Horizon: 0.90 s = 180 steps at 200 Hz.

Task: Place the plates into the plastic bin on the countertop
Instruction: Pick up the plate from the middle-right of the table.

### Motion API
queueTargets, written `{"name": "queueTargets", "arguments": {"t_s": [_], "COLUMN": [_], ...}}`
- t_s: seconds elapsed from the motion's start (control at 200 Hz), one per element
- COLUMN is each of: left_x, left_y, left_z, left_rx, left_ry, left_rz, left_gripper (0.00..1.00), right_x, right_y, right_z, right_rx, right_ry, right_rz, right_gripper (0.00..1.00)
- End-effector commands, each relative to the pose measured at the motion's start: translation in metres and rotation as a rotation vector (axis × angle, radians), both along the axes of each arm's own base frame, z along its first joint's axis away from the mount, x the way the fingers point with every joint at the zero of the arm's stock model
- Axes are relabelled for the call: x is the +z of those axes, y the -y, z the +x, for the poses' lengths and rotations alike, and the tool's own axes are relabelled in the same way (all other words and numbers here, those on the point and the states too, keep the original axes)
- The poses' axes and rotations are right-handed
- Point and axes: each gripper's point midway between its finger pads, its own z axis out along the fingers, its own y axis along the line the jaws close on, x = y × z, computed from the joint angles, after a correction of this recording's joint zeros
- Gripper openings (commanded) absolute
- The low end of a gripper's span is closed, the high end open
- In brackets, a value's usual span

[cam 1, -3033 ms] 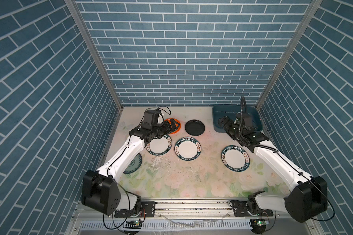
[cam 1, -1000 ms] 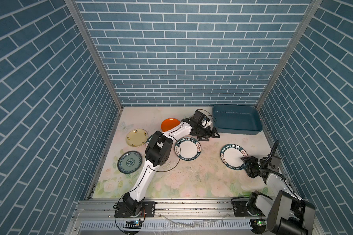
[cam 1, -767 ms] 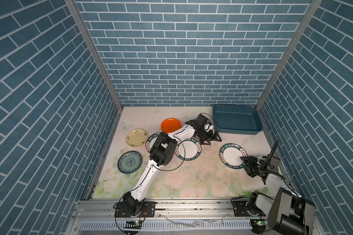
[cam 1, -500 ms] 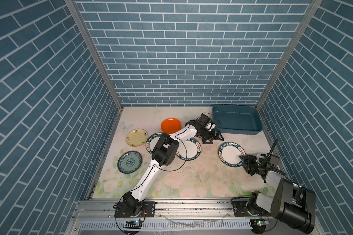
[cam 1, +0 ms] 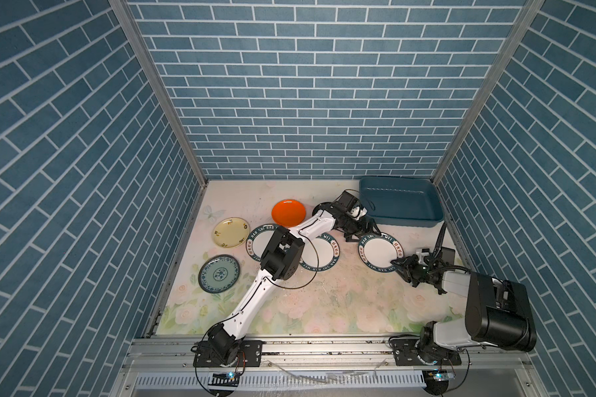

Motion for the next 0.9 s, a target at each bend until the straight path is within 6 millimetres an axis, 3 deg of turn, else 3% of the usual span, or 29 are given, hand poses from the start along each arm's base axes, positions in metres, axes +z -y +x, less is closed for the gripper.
{"name": "queueTargets", "arguments": {"t_s": [0.0, 0.22, 0.44, 0.675, 0.895], "left_x": [-0.026, -0.015, 0.014, 0.075, 0.15], "left_y": [-0.003, -0.007, -0.023, -0.069, -0.108], "left_z": [-0.011, -0.005, 0.011, 0.034, 0.045], "left_rx": [-0.013, -0.001, 0.046, 0.11, 0.167], "left_ry": [-0.058, -0.038, 0.019, 0.132, 0.221], "left_rz": [0.052, 0.041, 0.02, 0.003, -0.087], "left_gripper": [1.0, 1.0, 1.0, 1.0, 1.0], "right_x": [-0.008, -0.003, 0.016, 0.055, 0.13], "right_y": [0.004, 0.005, 0.011, 0.015, 0.019], "right_z": [0.001, 0.004, -0.001, -0.013, -0.009], "right_rx": [-0.028, -0.032, -0.046, -0.04, -0.09], "right_ry": [-0.042, -0.044, -0.032, -0.012, 0.121], "right_rz": [-0.034, -0.05, -0.108, -0.166, -0.187], "right_gripper": [0.21, 0.0, 0.0, 0.0, 0.0]}}
